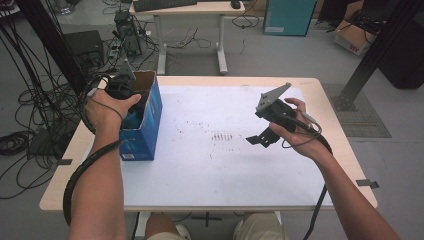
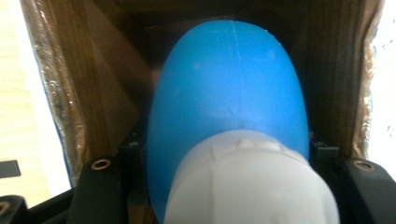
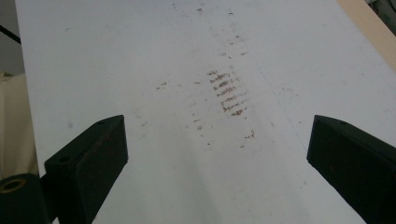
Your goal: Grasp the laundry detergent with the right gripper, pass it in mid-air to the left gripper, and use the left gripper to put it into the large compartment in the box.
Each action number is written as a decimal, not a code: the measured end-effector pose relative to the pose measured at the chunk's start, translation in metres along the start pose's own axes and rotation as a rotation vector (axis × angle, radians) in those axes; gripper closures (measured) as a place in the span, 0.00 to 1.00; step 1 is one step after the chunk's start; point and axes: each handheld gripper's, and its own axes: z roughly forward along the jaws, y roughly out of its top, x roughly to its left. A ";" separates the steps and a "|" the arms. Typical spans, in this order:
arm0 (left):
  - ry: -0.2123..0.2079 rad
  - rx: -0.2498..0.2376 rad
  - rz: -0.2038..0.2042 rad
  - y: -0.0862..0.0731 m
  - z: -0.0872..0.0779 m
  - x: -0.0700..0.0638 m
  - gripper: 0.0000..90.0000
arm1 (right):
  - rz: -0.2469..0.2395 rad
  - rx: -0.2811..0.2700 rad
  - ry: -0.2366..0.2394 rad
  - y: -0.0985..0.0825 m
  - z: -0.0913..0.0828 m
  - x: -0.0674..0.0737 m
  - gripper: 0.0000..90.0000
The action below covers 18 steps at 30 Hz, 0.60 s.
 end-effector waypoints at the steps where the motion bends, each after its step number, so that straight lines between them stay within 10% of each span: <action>1: 0.001 -0.003 0.000 0.000 0.000 0.000 0.42 | 0.002 0.002 -0.001 0.000 0.000 0.000 0.06; 18: 0.009 -0.008 -0.001 -0.001 0.001 -0.002 0.42 | -0.006 0.012 -0.015 0.002 -0.004 0.000 0.06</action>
